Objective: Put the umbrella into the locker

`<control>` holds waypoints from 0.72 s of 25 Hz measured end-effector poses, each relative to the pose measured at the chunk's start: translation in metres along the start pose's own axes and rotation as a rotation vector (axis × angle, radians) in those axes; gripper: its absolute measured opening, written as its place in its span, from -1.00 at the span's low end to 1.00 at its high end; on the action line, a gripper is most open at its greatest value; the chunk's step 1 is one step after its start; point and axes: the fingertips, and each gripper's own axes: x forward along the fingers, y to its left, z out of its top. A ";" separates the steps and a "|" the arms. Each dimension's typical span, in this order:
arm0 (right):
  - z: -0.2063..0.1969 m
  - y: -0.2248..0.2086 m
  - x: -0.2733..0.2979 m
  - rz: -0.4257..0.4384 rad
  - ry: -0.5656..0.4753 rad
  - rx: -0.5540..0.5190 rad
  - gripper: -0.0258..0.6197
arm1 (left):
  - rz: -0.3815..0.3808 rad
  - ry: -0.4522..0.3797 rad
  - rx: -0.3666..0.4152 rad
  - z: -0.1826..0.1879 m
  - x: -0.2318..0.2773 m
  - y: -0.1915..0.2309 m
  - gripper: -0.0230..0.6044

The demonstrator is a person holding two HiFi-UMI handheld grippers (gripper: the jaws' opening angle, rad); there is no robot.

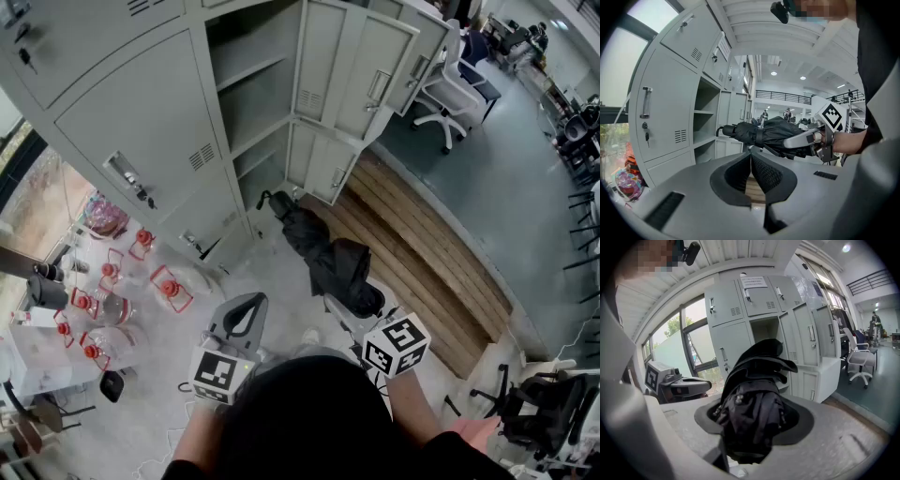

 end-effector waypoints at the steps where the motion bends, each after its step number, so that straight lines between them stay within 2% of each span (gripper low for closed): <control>1: -0.001 -0.003 -0.002 0.001 0.000 0.001 -0.17 | -0.002 0.003 0.003 0.000 0.003 -0.003 -0.89; 8: -0.004 -0.034 -0.020 0.015 -0.010 0.025 -0.17 | -0.005 0.017 0.020 0.006 0.031 -0.027 -0.89; 12: -0.005 -0.061 -0.032 0.024 -0.028 0.069 -0.17 | -0.005 0.022 0.034 0.013 0.054 -0.046 -0.89; 18: -0.007 -0.100 -0.044 0.051 -0.028 0.073 -0.17 | 0.011 0.039 0.033 0.017 0.087 -0.069 -0.90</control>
